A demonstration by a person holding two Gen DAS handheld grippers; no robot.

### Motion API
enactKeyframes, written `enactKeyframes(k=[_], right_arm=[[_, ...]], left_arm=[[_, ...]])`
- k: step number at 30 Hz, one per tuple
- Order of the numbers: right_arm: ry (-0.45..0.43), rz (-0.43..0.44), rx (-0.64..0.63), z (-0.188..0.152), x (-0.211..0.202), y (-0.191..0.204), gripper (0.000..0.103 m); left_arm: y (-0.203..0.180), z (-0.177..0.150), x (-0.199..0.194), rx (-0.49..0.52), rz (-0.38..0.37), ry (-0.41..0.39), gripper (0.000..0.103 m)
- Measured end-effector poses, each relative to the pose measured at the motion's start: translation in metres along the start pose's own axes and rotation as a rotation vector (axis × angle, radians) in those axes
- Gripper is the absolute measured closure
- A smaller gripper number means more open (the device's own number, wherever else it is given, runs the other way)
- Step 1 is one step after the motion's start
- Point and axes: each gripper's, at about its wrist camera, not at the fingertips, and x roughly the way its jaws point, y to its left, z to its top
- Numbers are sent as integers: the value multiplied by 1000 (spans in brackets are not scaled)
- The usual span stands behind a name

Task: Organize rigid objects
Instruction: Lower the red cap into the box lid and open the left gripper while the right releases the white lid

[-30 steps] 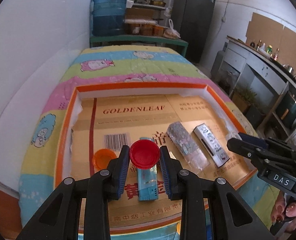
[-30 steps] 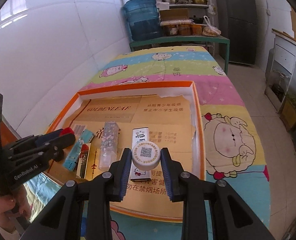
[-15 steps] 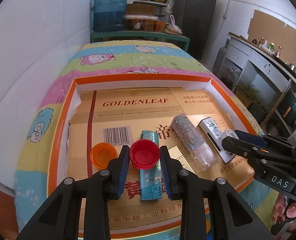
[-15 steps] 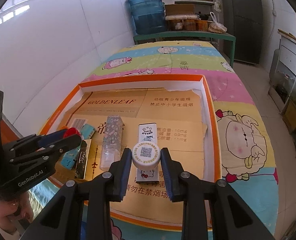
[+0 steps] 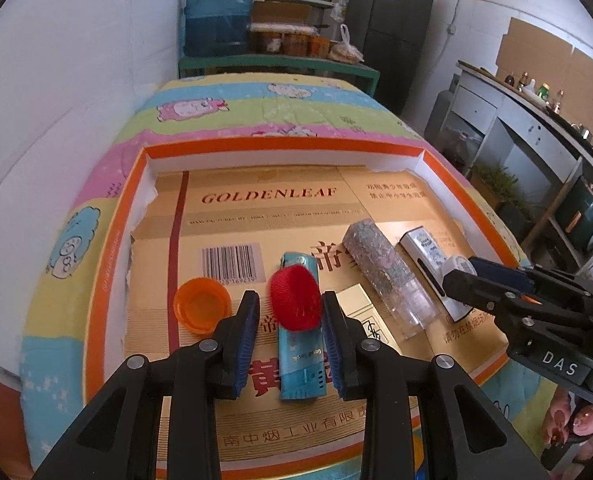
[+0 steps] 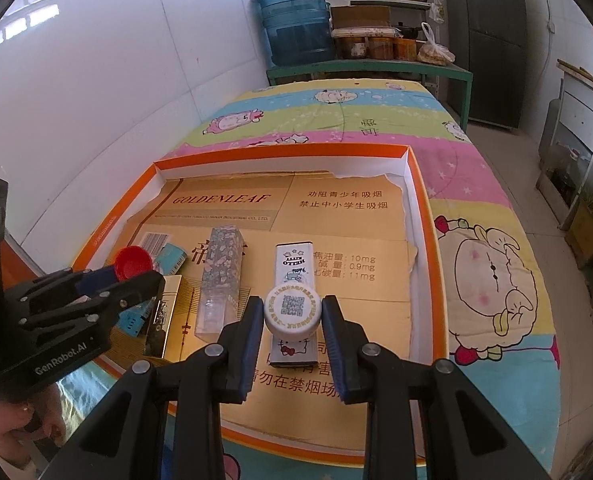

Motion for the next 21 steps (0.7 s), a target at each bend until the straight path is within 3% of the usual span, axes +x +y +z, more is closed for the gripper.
enactKeyframes(k=[10, 14, 21], right_arm=[[0, 11, 9, -1, -2, -1, 72], [-10, -1, 8, -1, -6, -1, 64], [-17, 0, 24, -1, -11, -3, 64]], left_arm=[[0, -1, 0, -6, -4, -1, 70], [1, 0, 0, -7, 2, -3, 70], [0, 1, -5, -4, 6, -22, 63]])
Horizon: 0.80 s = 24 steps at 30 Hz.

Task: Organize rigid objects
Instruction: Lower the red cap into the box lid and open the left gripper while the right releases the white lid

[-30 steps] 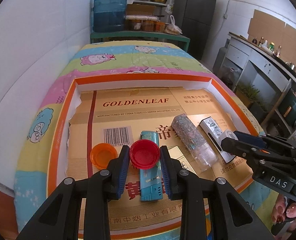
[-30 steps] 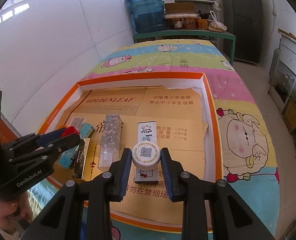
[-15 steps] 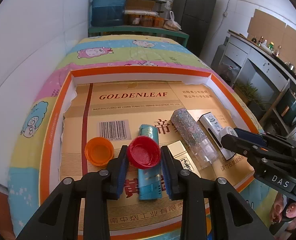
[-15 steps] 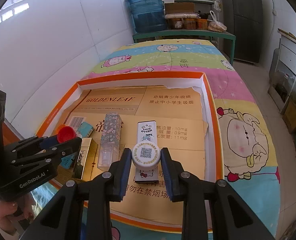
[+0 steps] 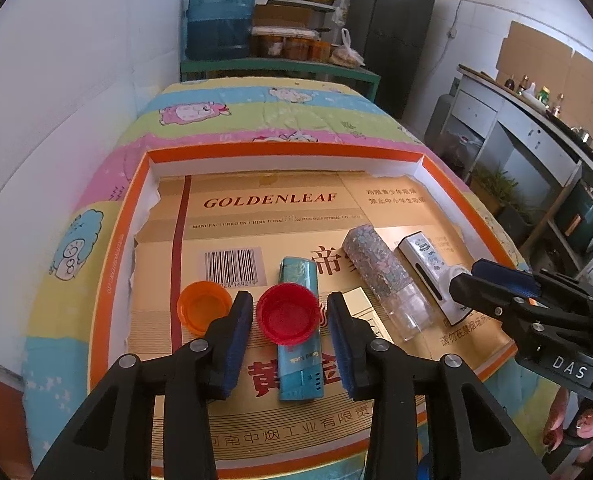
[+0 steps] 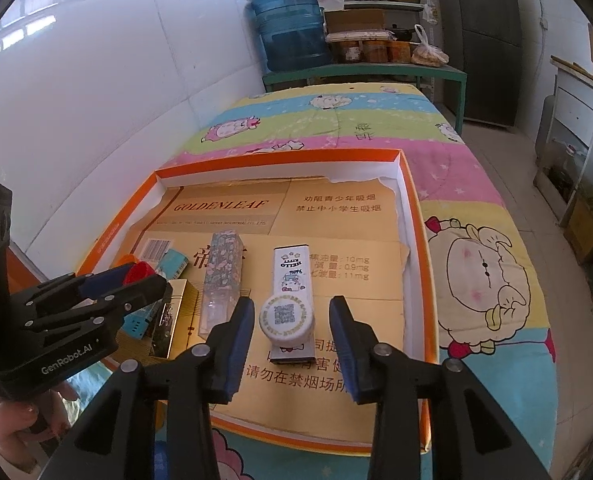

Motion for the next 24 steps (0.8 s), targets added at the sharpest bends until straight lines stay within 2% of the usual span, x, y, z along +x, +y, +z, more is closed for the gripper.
enactKeyframes(k=[24], right_arm=[[-44, 2, 13, -4, -41, 12, 64]], left_arm=[[-1, -6, -48, -23, -7, -66, 63]])
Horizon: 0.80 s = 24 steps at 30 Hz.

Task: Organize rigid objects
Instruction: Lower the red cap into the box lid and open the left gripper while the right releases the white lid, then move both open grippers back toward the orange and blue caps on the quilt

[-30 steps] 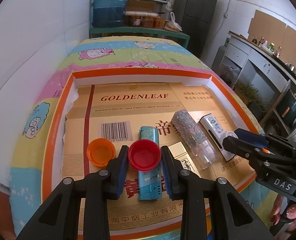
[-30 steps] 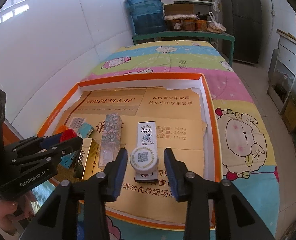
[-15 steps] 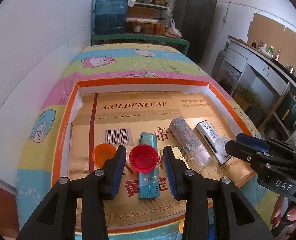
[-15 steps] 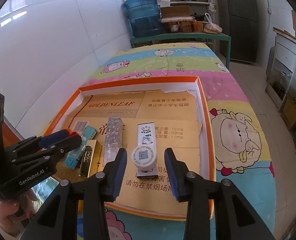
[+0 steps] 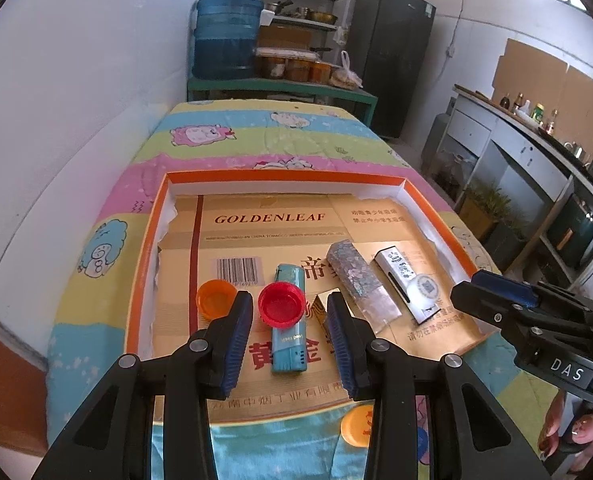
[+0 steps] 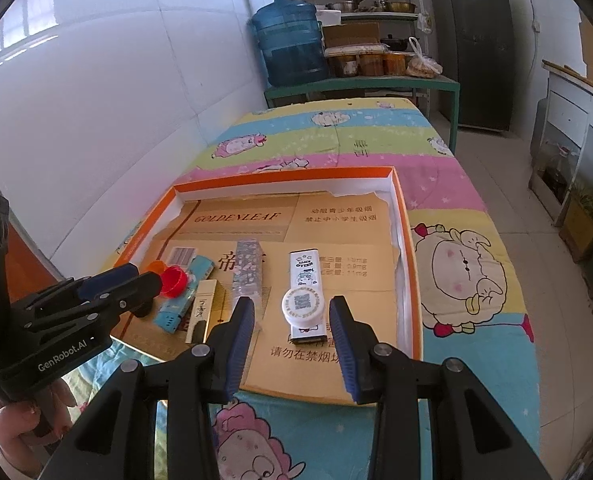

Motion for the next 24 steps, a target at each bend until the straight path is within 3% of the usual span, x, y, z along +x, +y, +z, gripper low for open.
enactKeyframes(k=[24], right_arm=[[-50, 26, -27, -18, -54, 30, 64]], left_arm=[[5, -22, -79, -42, 17, -83, 63]])
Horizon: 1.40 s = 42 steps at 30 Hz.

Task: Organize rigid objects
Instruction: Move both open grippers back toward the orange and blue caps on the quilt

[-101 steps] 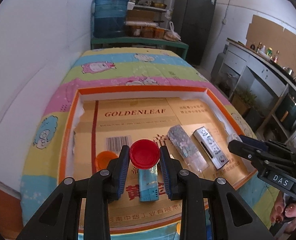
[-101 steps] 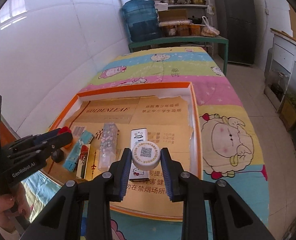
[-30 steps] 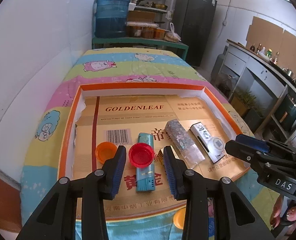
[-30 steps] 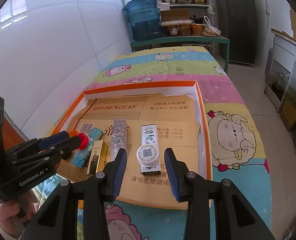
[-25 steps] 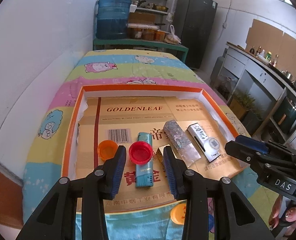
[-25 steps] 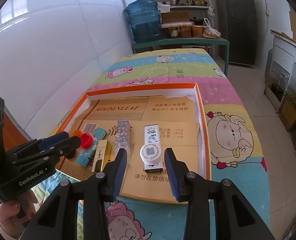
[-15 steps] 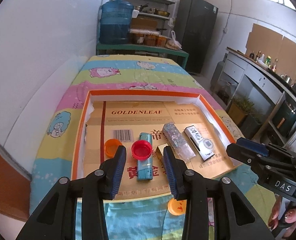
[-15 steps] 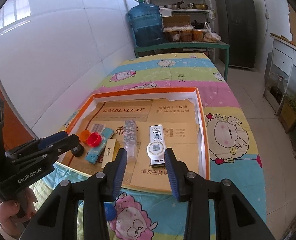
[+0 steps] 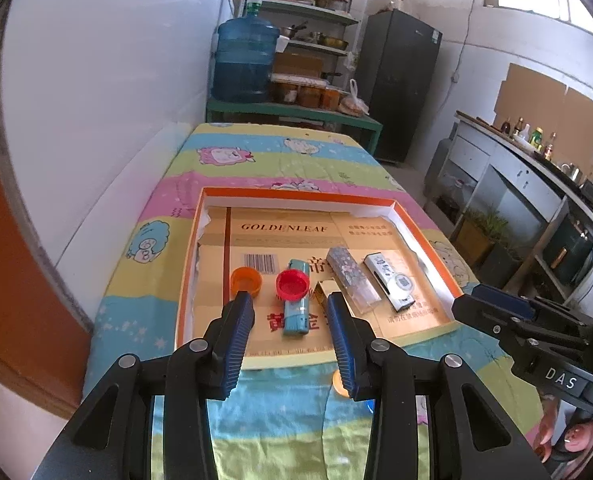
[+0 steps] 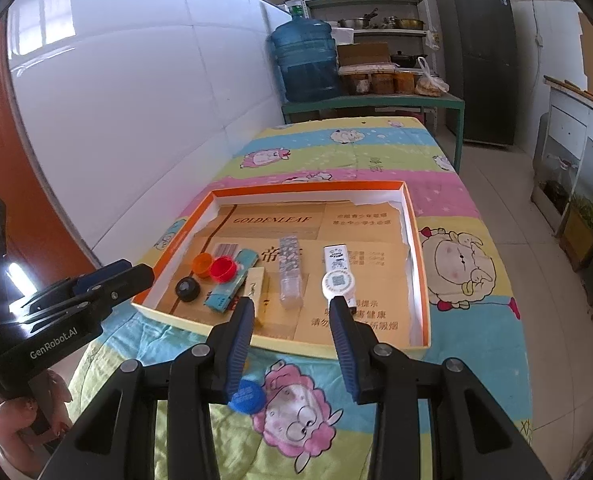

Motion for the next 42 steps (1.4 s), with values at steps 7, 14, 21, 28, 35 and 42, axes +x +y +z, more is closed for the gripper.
enactKeyframes(k=[7, 14, 21, 28, 35, 42], right_arm=[[-2, 9, -11, -10, -12, 12, 64], [-8, 16, -23, -17, -25, 19, 64], [-8, 21, -32, -27, -35, 26, 64], [5, 29, -43, -39, -41, 35, 64], [19, 35, -55, -49, -44, 43, 64], [37, 38, -68, -59, -43, 50, 64]], left_arm=[[1, -10, -19, -4, -1, -9, 63], [-1, -19, -36, -3, -2, -18, 63], [-4, -30, -52, 0, -4, -24, 63], [-2, -42, -62, -6, -5, -16, 63], [1, -52, -69, -14, -7, -11, 63], [6, -64, -74, -20, 0, -3, 63]])
